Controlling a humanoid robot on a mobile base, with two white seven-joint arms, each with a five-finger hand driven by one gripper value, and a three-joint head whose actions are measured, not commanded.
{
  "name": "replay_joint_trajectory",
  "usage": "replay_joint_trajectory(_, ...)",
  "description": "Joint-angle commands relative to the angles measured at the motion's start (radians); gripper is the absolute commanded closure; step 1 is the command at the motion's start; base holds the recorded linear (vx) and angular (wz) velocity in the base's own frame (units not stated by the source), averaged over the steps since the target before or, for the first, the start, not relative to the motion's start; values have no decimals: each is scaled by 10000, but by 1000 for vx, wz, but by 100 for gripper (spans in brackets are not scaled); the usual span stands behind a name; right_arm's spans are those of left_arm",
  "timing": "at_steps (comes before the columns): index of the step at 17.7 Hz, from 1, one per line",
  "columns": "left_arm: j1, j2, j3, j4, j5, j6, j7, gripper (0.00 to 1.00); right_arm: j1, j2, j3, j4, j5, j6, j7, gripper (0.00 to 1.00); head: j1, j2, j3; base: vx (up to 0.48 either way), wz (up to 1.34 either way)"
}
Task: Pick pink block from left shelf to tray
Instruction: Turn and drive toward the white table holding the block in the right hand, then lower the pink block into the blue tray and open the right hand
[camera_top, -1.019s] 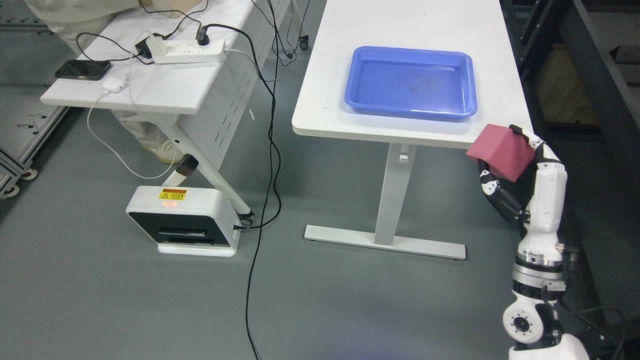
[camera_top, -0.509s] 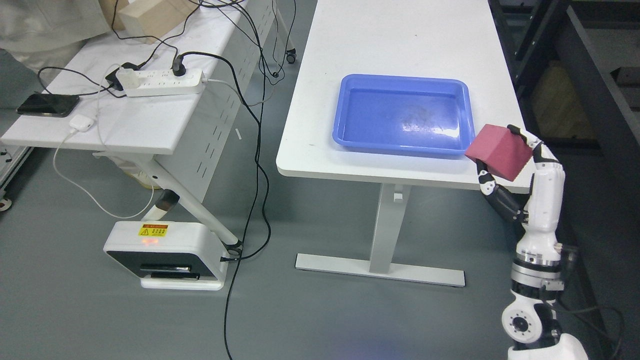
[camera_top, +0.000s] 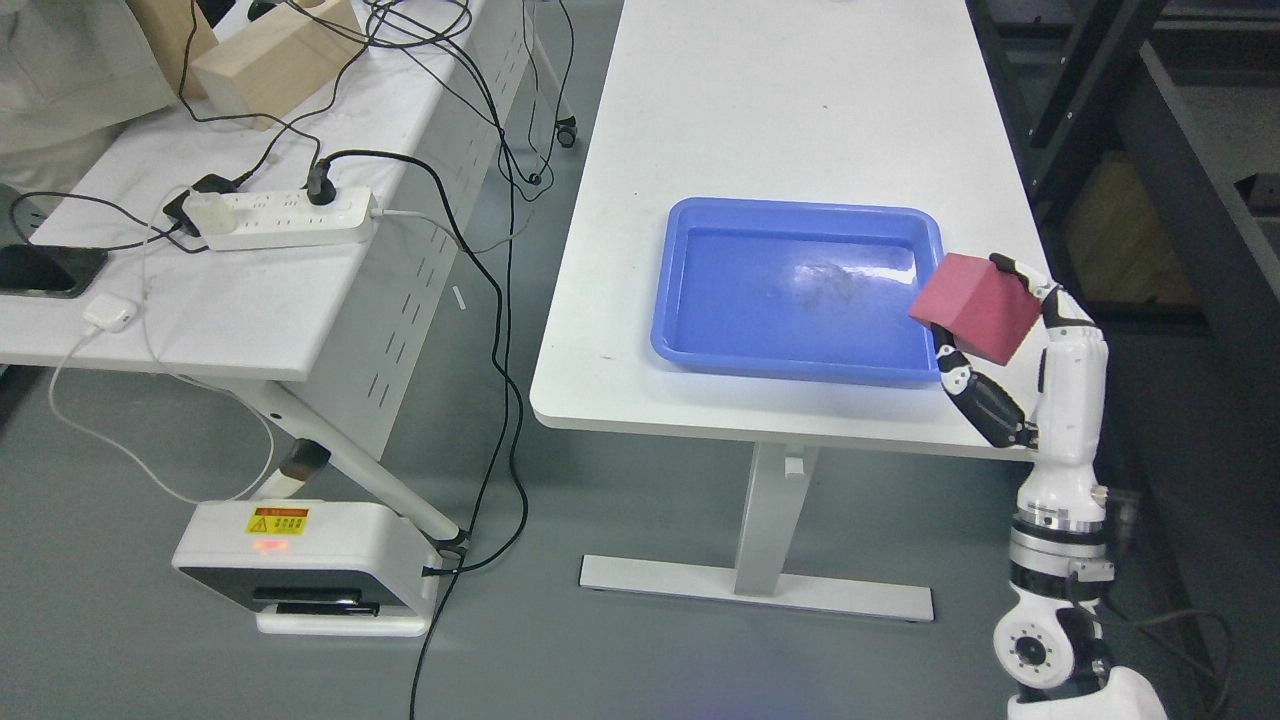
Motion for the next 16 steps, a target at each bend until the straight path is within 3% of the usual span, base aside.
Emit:
replay_joint_trajectory(1,200,174,0,-175,0,-4,-1,0,13,-175,192,0,260,-105,-9,85,0,0,0,208,0)
replay_joint_trajectory(8,200,174,0,-175,0,-4,-1,0,74,-175,561,15,1028,-105,542,85,0,0,0,202,4)
replay_joint_trajectory(16,200,174,0,-175,0,-4,-1,0,396,-175,760,61,1090,32,2732,83,0,0,0,151,1)
